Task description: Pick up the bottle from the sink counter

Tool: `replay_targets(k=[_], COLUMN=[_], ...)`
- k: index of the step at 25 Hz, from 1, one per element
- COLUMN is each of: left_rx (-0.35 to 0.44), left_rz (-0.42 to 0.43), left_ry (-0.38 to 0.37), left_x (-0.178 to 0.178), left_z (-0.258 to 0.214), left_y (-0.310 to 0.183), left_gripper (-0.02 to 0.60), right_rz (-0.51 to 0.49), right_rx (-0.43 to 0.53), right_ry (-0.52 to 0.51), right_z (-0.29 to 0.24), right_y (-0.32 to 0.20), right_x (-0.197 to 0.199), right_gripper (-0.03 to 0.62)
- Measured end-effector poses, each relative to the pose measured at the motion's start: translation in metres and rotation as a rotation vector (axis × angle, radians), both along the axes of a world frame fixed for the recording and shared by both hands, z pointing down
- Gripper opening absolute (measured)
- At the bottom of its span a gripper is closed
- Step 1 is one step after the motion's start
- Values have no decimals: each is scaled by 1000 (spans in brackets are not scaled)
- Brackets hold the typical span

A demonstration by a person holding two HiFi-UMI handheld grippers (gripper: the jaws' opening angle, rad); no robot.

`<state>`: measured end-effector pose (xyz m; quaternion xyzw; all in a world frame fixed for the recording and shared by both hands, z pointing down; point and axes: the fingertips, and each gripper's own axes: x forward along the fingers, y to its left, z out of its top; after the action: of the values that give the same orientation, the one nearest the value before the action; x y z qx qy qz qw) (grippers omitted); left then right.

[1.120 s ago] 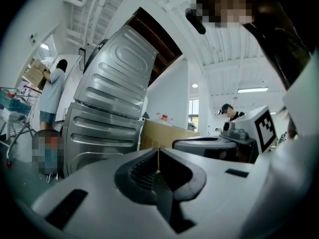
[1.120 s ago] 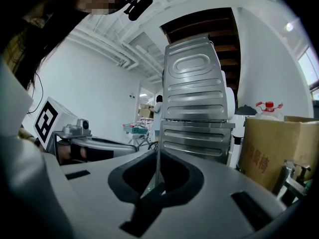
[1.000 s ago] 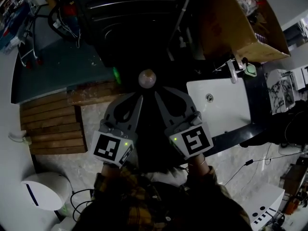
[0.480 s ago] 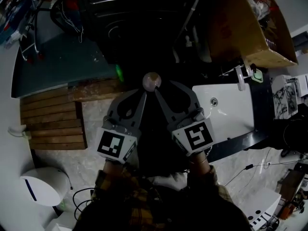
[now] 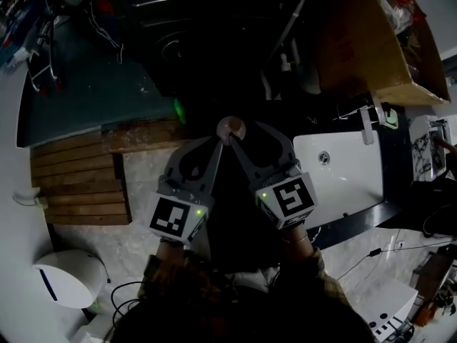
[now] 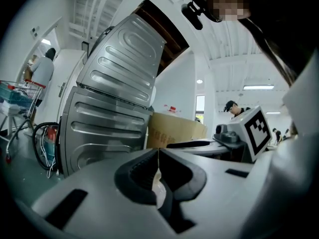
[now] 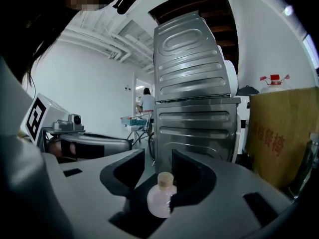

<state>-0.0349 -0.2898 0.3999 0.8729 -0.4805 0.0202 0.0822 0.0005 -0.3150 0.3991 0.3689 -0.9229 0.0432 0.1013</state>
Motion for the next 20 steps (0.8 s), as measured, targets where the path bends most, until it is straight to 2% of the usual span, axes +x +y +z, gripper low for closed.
replay_targets(k=[3,8,20], left_rx=[-27,-18,-55], left_rz=[7,2,-14], left_ry=[-16,-11,0], left_x=[0,0,-5], left_z=[12,20,43], left_y=[-3,-8,-13], left_gripper=[23,23,23], right_rz=[11,15,24], right_rx=[-7,-23,-18], right_ry=[-10,-19,-24], right_z=[9,22,57], right_y=[-7,-17,-37], right_x=[-2,-5,-15], right_gripper=[167,172,189])
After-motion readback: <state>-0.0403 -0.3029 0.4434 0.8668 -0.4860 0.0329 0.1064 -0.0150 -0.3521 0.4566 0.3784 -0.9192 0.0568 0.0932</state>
